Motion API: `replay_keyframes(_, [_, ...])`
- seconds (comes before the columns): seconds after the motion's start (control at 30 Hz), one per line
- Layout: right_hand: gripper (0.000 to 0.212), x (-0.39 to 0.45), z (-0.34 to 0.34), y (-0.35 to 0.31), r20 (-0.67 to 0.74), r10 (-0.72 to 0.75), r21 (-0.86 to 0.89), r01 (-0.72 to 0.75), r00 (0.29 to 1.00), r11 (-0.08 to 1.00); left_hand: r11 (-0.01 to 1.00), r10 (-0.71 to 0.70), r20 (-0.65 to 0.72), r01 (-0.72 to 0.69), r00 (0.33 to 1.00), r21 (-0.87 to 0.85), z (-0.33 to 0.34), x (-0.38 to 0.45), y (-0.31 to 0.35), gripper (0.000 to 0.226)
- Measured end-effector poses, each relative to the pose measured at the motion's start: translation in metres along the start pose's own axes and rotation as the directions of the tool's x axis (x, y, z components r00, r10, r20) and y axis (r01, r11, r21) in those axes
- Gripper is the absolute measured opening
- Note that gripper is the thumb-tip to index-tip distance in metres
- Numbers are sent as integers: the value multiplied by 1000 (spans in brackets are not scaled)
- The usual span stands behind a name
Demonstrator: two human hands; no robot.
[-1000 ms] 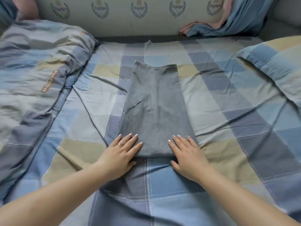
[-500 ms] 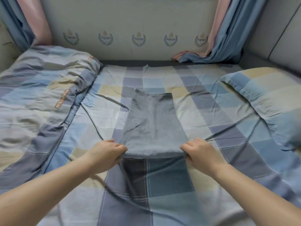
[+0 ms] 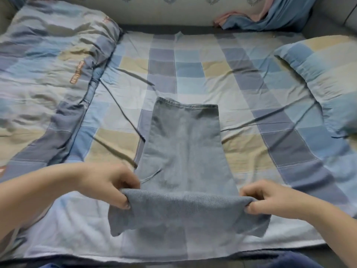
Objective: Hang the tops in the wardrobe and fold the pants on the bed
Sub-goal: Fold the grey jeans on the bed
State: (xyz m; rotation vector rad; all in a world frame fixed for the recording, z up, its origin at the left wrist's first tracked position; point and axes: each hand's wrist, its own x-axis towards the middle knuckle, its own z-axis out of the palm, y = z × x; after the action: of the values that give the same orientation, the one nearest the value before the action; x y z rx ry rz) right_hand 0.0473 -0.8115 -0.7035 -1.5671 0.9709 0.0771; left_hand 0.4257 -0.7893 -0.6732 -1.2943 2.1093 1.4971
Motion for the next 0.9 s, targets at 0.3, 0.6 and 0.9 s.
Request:
replay_keyframes(0.3, [18,36,-80,-13,-250,87,273,-16,964,962,862,-153,-437,-97,886,-498,-73,35,-12,14])
replay_keyframes(0.6, [18,177,-159,-24,-717,179,284,48,674,958,849,-397,-752,-101,526,-519,-158,144,-46,20])
replay_keyframes(0.9, [30,273,-185,14,-863,144,104,-108,484,989,796,-516,-740,-78,431,-600,-171,211,-109,39])
